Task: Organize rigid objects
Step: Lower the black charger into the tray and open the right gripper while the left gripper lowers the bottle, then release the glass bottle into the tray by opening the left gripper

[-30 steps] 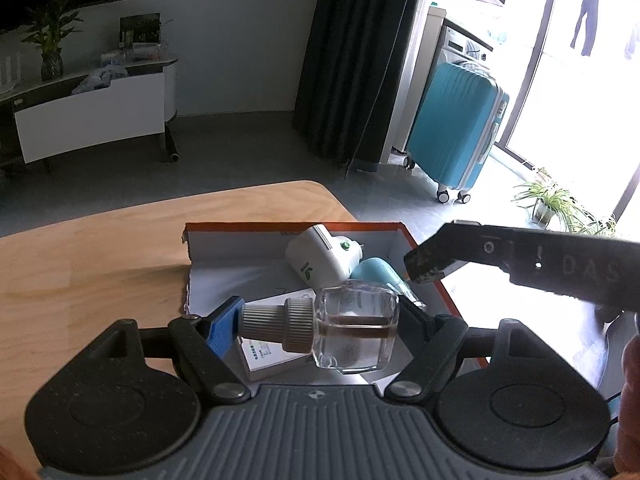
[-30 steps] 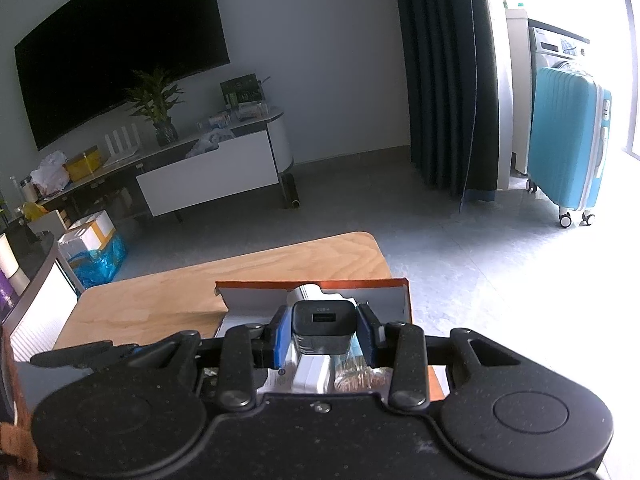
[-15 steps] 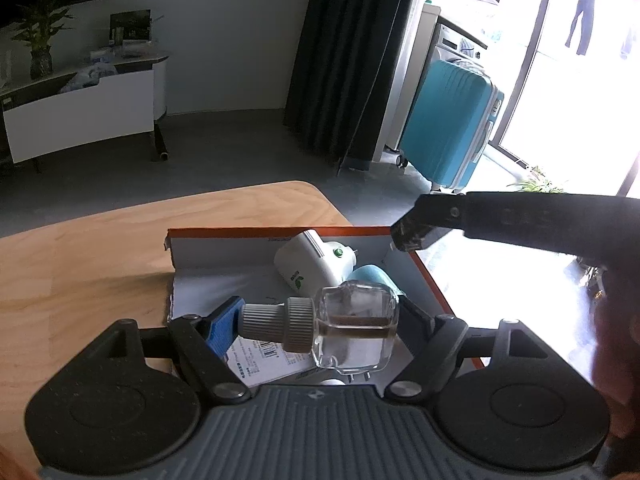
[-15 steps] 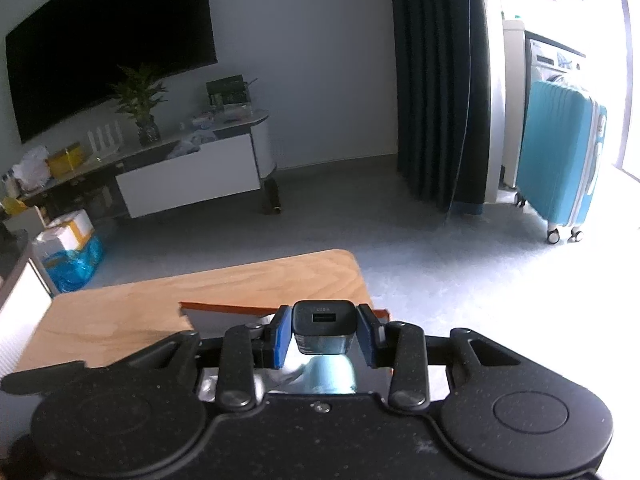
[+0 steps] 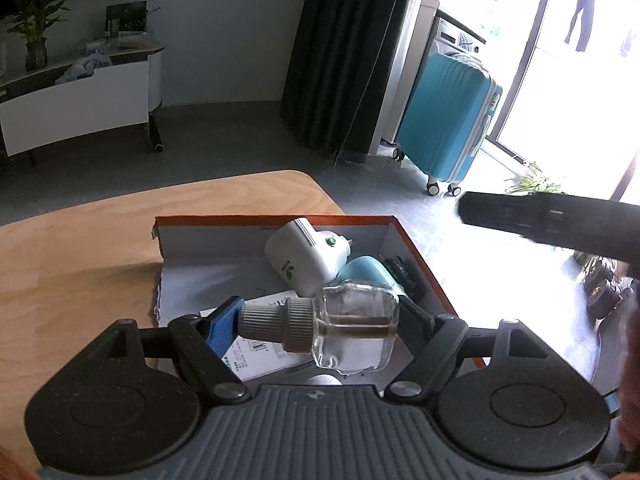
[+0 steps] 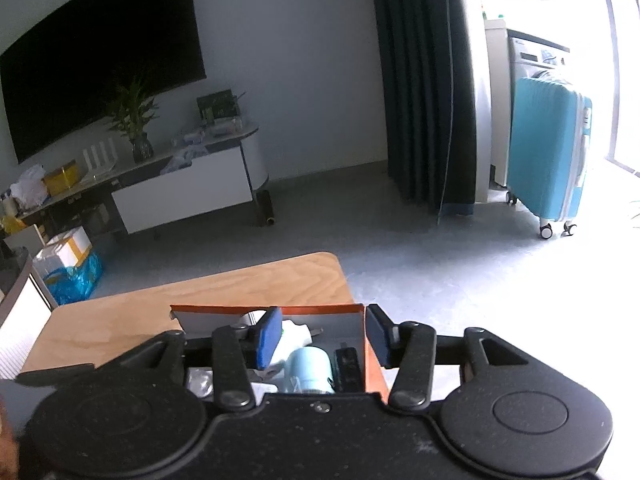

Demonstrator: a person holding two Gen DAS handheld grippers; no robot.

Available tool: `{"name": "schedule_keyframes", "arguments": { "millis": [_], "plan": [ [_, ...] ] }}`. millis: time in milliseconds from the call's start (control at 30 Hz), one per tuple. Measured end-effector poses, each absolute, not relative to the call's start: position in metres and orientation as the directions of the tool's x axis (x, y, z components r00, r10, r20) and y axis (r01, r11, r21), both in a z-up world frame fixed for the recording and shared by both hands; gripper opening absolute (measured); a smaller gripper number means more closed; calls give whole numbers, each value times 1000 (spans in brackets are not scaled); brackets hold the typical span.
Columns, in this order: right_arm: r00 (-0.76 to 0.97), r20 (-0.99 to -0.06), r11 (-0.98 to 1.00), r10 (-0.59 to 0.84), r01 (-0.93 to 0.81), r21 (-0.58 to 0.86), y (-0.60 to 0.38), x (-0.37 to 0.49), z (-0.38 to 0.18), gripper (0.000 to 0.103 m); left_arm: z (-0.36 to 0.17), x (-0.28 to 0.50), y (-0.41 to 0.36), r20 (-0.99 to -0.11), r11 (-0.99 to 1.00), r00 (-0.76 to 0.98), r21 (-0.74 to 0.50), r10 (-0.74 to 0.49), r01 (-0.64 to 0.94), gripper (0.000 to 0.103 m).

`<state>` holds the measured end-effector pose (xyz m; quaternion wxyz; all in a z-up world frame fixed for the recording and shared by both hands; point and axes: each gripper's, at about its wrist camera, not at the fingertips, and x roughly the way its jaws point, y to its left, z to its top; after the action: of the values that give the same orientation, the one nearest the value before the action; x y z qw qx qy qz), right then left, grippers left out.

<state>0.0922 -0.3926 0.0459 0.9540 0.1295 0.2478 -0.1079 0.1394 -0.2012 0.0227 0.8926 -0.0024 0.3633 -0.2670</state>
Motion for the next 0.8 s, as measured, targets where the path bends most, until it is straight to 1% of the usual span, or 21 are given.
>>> {"name": "schedule_keyframes", "arguments": {
  "millis": [100,267,333,400,500,567,600,633,800],
  "plan": [
    [858,-491,939,-149,279,203,-394,74,50,65,22,139,-206,-650,855,586,-207,-484,476,81],
    [859,-487,939,-155,282,198,-388,49,53,72,20,139,-214,-670,858,571,-206,-474,471,83],
    [859,-486,936,-160,289,203,-386,43,53,77,23,137,-214,-671,864,579,-194,-463,465,89],
    [860,-489,934,-148,284,216,-383,37,52,78,27,132,-213,-668,870,592,-181,-451,459,93],
    [858,-495,938,-136,273,214,-374,29,51,79,35,124,-209,-667,881,609,-161,-430,445,96],
    [861,-494,944,-122,254,210,-367,23,53,81,41,118,-206,-663,888,622,-150,-416,434,100],
    [863,-491,947,-116,245,207,-364,20,54,84,45,113,-203,-661,892,628,-147,-410,427,101],
    [865,-489,950,-114,239,202,-361,17,55,86,48,109,-201,-657,895,634,-147,-407,422,102],
    [868,-484,954,-110,228,193,-347,-4,57,89,60,82,-190,-651,914,664,-122,-367,386,103]
  ]
}}
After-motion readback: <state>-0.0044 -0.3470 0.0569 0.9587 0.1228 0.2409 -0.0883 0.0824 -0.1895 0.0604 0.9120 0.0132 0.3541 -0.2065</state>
